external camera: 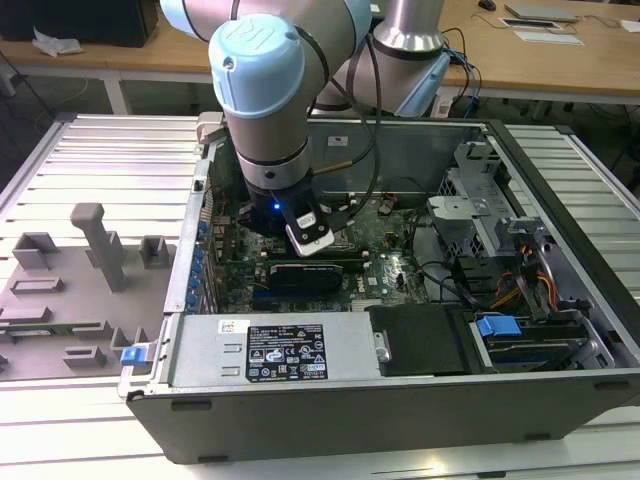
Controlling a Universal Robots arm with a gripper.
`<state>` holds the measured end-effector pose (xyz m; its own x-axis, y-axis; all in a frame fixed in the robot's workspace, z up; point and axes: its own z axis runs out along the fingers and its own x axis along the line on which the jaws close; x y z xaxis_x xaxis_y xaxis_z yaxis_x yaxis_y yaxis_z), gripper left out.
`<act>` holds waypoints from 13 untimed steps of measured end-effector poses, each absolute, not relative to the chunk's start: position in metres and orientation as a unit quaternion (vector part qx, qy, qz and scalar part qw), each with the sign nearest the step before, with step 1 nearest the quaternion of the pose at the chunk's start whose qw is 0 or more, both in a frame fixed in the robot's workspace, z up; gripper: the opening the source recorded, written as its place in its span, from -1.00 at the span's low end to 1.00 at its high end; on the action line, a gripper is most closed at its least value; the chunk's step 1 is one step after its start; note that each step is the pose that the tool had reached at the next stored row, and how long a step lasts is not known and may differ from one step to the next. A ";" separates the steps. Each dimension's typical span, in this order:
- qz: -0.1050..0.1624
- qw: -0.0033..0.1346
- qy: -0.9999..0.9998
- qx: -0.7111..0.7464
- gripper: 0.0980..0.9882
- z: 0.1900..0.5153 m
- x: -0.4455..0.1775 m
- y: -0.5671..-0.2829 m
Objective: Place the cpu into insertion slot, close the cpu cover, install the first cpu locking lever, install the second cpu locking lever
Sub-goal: 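Install the second cpu locking lever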
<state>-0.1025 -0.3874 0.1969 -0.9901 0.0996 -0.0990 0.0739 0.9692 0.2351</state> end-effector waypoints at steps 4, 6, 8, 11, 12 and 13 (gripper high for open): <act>0.116 0.055 0.991 0.044 -0.98 0.196 -0.103 -0.387; 0.116 0.055 0.991 0.044 -0.98 0.197 -0.103 -0.387; 0.116 0.055 0.991 0.044 -0.98 0.201 -0.103 -0.387; 0.116 0.055 0.991 0.044 -0.98 0.211 -0.103 -0.387; 0.116 0.055 0.991 0.044 -0.98 0.214 -0.103 -0.387; 0.113 0.055 0.991 0.044 -0.98 0.217 -0.102 -0.387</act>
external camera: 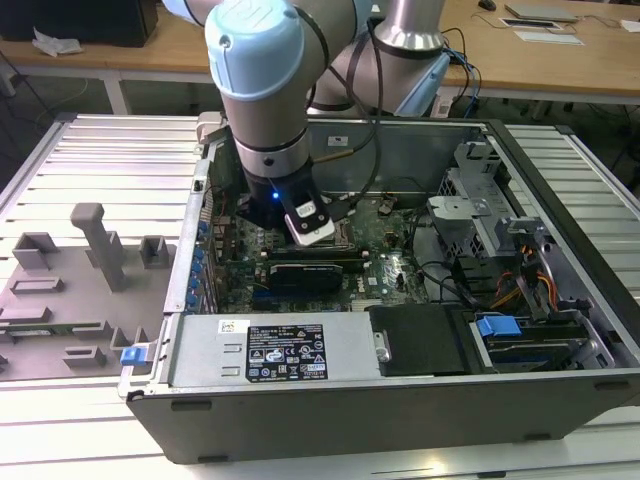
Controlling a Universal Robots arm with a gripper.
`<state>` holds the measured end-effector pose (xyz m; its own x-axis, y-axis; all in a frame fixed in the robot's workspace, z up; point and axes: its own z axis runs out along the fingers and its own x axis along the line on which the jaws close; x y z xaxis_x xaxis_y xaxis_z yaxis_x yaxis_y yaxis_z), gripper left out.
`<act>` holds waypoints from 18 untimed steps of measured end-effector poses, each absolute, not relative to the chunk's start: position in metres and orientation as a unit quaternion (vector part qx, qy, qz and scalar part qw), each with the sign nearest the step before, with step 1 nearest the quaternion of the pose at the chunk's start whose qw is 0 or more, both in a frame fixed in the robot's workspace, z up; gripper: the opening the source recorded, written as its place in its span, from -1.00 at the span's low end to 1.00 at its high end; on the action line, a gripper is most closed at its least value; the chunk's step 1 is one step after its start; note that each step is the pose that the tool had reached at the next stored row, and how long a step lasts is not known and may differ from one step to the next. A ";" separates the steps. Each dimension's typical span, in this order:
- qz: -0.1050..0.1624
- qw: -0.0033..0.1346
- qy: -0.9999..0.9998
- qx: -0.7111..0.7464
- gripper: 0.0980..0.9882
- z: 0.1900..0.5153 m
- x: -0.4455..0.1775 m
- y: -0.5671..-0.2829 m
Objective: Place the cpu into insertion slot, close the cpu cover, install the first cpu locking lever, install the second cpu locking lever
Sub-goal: 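Install the second cpu locking lever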
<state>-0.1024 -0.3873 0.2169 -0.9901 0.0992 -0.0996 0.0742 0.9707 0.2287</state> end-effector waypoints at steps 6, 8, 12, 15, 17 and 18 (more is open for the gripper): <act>0.095 0.055 0.993 0.048 -0.98 0.219 -0.092 -0.387; 0.095 0.055 0.993 0.048 -0.98 0.219 -0.085 -0.387; 0.090 0.055 0.993 0.049 -0.98 0.219 -0.066 -0.386; 0.086 0.054 0.994 0.049 -0.98 0.219 -0.062 -0.379; 0.083 0.054 0.994 0.048 -0.98 0.219 -0.061 -0.371; 0.082 0.054 0.994 0.048 -0.98 0.219 -0.060 -0.364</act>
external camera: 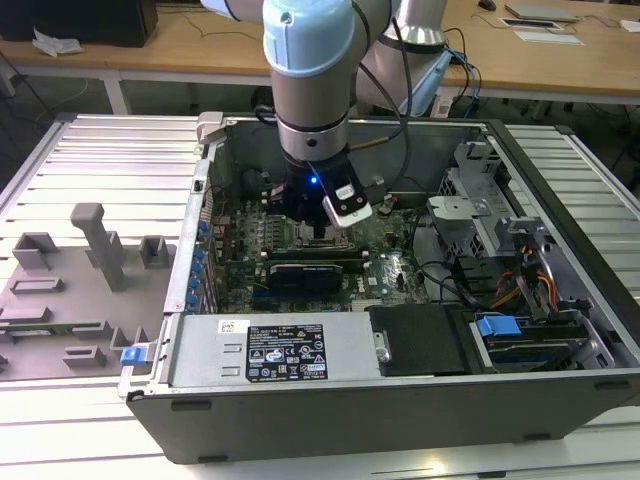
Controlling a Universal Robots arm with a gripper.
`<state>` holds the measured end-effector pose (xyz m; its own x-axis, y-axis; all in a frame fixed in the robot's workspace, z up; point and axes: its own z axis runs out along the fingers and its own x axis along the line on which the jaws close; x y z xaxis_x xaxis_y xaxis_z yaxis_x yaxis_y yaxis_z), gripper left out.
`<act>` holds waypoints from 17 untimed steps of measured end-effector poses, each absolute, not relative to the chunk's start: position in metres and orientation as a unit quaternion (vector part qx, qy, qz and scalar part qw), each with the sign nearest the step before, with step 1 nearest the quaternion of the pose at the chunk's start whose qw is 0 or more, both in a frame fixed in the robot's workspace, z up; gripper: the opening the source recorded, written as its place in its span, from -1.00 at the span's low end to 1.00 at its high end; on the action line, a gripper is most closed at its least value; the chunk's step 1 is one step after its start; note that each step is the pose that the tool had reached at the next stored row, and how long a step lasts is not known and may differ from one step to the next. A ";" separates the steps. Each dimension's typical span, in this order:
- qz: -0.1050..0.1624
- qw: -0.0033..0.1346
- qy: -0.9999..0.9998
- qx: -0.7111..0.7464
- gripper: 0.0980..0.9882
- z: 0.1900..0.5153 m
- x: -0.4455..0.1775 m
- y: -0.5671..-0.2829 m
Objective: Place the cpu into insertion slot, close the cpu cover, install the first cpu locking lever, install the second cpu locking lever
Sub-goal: 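Install the second cpu locking lever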
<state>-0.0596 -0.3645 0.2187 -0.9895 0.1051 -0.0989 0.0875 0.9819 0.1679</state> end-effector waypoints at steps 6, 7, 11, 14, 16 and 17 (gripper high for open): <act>0.074 0.054 0.995 0.048 -0.98 0.222 -0.058 -0.348; 0.074 0.054 0.995 0.048 -0.98 0.224 -0.058 -0.348; 0.073 0.054 0.995 0.048 -0.98 0.224 -0.058 -0.348; 0.073 0.054 0.995 0.048 -0.98 0.224 -0.058 -0.348; 0.073 0.054 0.995 0.048 -0.98 0.224 -0.058 -0.348; 0.073 0.054 0.995 0.048 -0.98 0.224 -0.058 -0.348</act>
